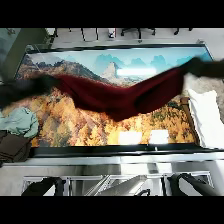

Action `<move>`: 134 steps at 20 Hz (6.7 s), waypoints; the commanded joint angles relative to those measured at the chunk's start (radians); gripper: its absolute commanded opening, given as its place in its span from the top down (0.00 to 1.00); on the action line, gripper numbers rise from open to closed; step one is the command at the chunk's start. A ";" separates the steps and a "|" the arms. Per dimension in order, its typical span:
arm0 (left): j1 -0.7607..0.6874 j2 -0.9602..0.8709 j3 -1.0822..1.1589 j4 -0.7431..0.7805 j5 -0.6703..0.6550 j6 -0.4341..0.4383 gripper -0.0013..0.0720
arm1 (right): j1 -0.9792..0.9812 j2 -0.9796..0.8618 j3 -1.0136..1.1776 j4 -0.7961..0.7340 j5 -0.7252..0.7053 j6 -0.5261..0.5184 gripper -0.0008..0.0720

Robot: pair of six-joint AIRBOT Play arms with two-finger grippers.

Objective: Fold the shirts.

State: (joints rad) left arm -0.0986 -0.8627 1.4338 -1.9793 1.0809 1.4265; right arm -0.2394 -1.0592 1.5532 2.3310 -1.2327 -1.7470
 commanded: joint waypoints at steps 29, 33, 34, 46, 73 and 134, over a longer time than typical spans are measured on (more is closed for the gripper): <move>-0.019 -0.899 0.080 -0.148 -0.004 0.215 0.96 | 0.068 -0.060 -0.906 -0.023 0.381 -0.038 0.97; -0.019 -0.982 0.253 -0.153 0.095 0.203 0.68 | 0.068 -0.105 -0.906 -0.022 0.396 -0.058 0.97; -0.015 -0.983 0.287 -0.152 0.138 0.202 0.15 | 0.068 -0.105 -0.906 -0.023 0.396 -0.063 0.97; 0.012 -0.689 0.032 -0.134 0.302 0.053 0.03 | 0.068 -0.105 -0.906 -0.023 0.393 -0.090 0.97; -0.214 -0.768 -0.227 -0.186 -0.192 0.114 0.95 | 0.068 -0.105 -0.906 -0.015 0.366 -0.089 0.97; 0.203 0.119 0.772 0.038 -0.056 0.131 0.96 | -0.014 0.473 0.344 -0.237 0.396 -0.090 0.97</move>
State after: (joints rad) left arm 0.0292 -0.8352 2.0575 -2.0846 1.0828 1.5875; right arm -0.2436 -0.6472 1.7351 2.2230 -0.8806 -1.8267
